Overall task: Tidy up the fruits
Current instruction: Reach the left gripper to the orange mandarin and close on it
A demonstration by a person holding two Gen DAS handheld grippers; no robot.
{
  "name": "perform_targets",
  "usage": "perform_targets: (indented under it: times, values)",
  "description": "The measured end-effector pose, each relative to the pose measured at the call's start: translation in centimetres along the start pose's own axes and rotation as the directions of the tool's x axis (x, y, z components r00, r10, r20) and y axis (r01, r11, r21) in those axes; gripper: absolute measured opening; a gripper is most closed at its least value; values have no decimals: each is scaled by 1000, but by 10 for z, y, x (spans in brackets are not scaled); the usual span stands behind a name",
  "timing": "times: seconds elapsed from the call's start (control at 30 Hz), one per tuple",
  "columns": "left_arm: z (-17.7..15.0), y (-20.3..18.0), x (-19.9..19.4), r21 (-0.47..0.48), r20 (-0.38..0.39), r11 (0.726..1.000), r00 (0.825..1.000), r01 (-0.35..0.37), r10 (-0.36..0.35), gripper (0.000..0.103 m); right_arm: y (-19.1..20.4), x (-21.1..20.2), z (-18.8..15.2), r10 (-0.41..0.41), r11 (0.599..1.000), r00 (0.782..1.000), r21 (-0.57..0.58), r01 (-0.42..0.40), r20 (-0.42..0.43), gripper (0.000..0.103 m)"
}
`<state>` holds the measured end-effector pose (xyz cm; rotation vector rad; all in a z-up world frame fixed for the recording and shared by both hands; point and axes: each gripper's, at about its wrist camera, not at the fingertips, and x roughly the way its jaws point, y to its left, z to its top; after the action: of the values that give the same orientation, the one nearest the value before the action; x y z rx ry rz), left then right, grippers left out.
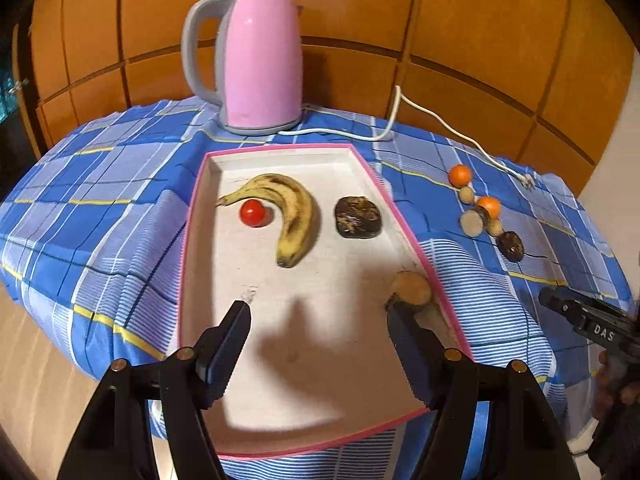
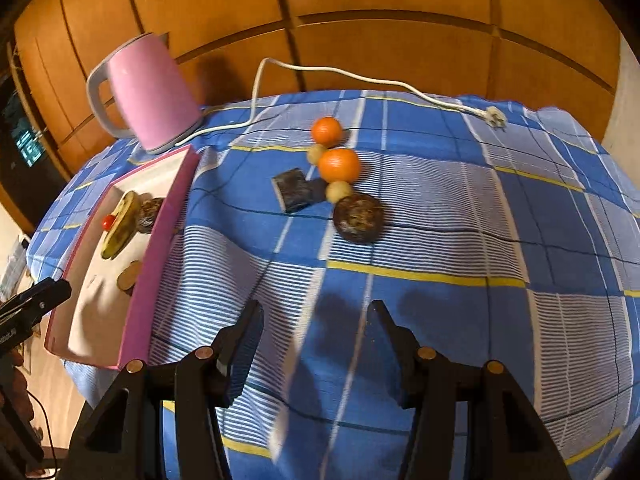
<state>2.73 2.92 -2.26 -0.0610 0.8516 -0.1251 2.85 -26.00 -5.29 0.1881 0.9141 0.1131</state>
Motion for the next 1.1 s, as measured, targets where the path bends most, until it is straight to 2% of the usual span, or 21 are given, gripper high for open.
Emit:
perform_targets:
  times: [0.17, 0.33, 0.57, 0.7, 0.83, 1.0, 1.1]
  values:
    - [3, -13, 0, 42, -8, 999, 1000, 30, -30, 71, -14, 1, -3, -22, 999, 1000, 41, 22, 1, 55]
    - [7, -18, 6, 26, -42, 998, 998, 55, -54, 70, -23, 4, -6, -26, 997, 1000, 66, 27, -5, 55]
    - [21, -35, 12, 64, -64, 992, 992, 113, -108, 55, -34, 7, -13, -28, 996, 1000, 86, 29, -10, 55]
    - [41, -50, 18, 75, -72, 980, 981, 187, -181, 52, -35, 4, -14, -37, 997, 999, 72, 37, 0, 55]
    - [62, -74, 23, 125, -63, 971, 978, 206, -199, 52, -35, 3, -15, -38, 997, 999, 64, 37, 13, 55]
    - [84, -101, 46, 141, -128, 955, 962, 260, -243, 52, -38, 6, -15, -30, 997, 999, 68, 29, 12, 55]
    - [93, -119, 60, 154, -163, 942, 948, 299, -274, 46, -39, 6, -16, -25, 998, 1000, 64, 24, 15, 55]
